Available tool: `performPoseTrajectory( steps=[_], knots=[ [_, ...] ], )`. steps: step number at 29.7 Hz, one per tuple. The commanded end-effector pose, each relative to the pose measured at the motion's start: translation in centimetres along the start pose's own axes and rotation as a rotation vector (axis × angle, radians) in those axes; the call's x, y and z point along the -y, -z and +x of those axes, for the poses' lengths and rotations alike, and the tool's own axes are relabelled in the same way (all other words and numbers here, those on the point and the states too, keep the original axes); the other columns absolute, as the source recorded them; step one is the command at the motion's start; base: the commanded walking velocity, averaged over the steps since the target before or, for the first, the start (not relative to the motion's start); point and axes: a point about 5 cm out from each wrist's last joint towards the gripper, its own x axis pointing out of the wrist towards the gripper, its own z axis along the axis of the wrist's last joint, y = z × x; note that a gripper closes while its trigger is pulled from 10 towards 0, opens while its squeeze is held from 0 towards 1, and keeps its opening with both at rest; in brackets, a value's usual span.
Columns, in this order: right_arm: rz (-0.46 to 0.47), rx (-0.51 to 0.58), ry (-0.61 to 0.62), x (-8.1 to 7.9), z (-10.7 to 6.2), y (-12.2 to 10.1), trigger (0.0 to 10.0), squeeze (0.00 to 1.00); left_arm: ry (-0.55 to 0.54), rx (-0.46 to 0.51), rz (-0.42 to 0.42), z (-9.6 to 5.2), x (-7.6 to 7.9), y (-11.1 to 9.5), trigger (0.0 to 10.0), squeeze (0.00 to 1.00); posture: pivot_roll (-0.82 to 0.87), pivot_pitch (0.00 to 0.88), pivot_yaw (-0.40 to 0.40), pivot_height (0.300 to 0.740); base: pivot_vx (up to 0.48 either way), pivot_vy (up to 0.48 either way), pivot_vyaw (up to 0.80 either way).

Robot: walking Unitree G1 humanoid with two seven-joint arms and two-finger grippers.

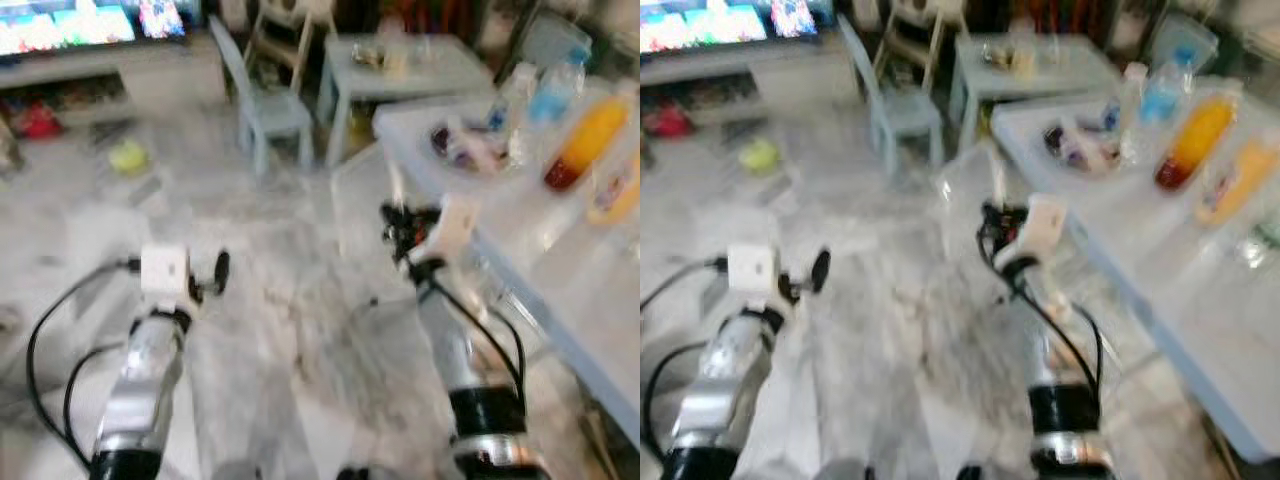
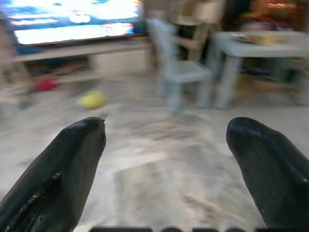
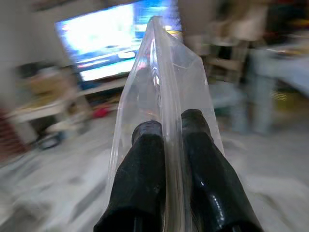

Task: Restocking fridge

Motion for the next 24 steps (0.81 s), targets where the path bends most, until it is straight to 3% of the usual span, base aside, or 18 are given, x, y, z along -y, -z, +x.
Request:
performPoseTrajectory(
  steps=[1, 5, 9, 15, 24],
  knots=[
    [-0.069, -0.006, 0.006, 1.1, -0.9, 0.5, 10.0, 0.0, 0.023, -0.028, 0.058, -0.4, 0.4, 1.3, 10.0, 0.0, 0.08, 0.005, -0.069, 0.74, 0.0, 0.0, 0.79],
    [-0.147, -0.038, 0.025, 2.2, -1.7, 1.5, 10.0, 0.0, 0.025, -0.05, 0.084, -0.8, -0.2, 2.3, 10.0, 0.0, 0.08, 0.0, -0.079, 0.74, 0.0, 0.0, 0.79],
    [-0.16, -0.062, 0.088, 4.2, -3.2, 2.2, 10.0, 0.0, -0.009, -0.075, 0.082, -1.5, -1.0, 3.4, 10.0, 0.0, 0.09, 0.0, -0.083, 0.74, 0.0, 0.0, 0.79],
    [-0.189, -0.074, 0.134, 5.4, -4.6, 2.6, 10.0, 0.0, -0.055, -0.071, 0.073, -2.1, -1.4, 3.9, 10.0, 0.0, 0.08, 0.0, -0.075, 0.74, 0.0, -0.044, 0.79],
    [-0.195, -0.085, 0.139, 5.3, -5.0, 3.3, 10.0, 0.0, -0.106, -0.111, 0.036, -2.3, -1.6, 4.9, 10.0, 0.0, 0.06, 0.0, -0.062, 0.74, 0.0, -0.153, 0.79]
  ],
)
